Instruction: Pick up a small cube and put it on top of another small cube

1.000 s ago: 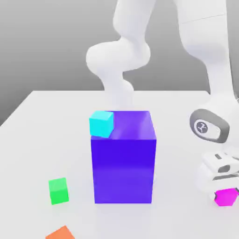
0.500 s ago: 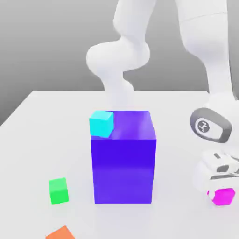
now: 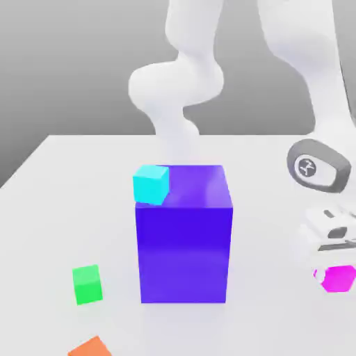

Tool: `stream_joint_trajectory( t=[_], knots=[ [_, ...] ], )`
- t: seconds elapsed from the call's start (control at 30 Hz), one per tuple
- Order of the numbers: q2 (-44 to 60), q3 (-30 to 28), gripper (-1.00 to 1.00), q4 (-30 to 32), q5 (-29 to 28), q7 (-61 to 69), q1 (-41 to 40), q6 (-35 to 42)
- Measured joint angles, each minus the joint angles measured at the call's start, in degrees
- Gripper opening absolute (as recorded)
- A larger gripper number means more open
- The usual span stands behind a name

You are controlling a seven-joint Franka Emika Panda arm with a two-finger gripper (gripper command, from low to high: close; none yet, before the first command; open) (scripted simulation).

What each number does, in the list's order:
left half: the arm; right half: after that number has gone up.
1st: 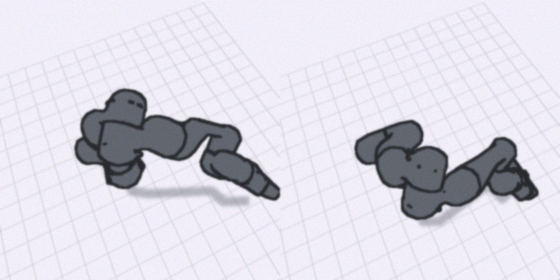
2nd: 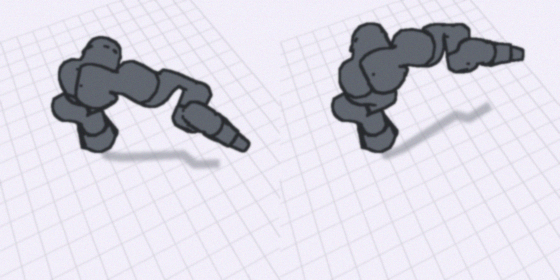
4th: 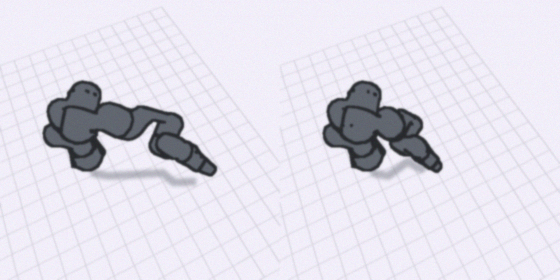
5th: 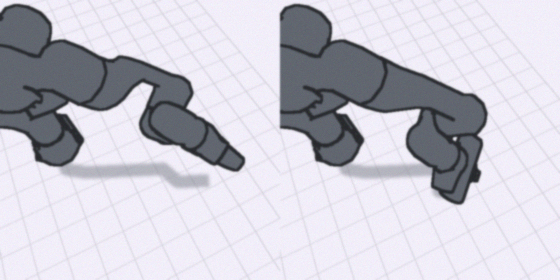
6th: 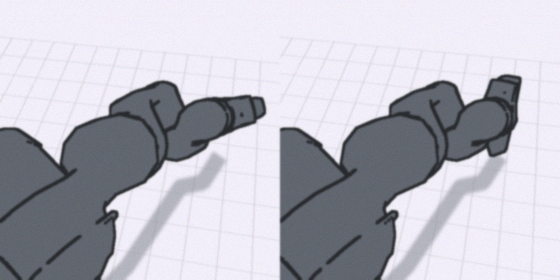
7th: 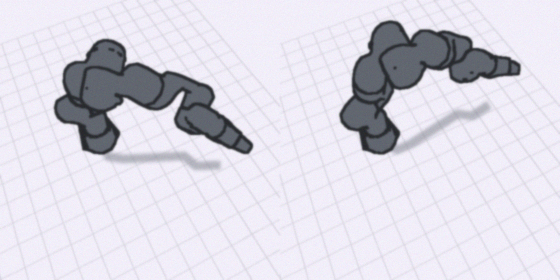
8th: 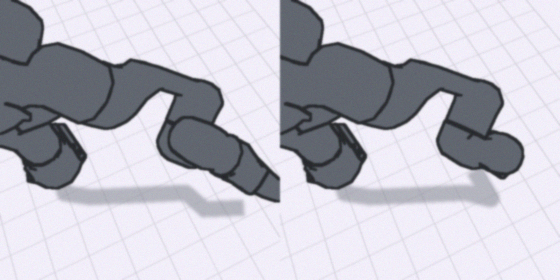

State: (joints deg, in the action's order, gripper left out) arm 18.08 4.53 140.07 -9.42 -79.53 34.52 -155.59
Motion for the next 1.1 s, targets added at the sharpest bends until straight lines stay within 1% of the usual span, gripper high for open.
stream_joint_trajectory(
  t=[0.13,0.2,0.37,0.53,0.7,0.93,1.1],
  knots=[
    [-2.5,2.4,-1.00,0.9,3.7,2.8,-1.6,-0.4],
    [-3.5,2.4,-1.00,1.0,6.6,4.9,-4.0,-0.2],
    [-9.3,1.5,-1.00,0.6,15.1,19.4,-13.3,4.8],
    [-15.0,-2.4,-1.00,0.2,22.8,36.8,-23.1,12.1],
    [-18.5,-6.1,-1.00,-0.1,28.2,52.9,-32.4,19.7],
    [-18.9,-12.9,-1.00,-0.4,33.2,74.2,-44.6,30.5],
    [-16.1,-16.5,-1.00,-0.3,34.8,88.6,-53.4,37.4]
  ],
)
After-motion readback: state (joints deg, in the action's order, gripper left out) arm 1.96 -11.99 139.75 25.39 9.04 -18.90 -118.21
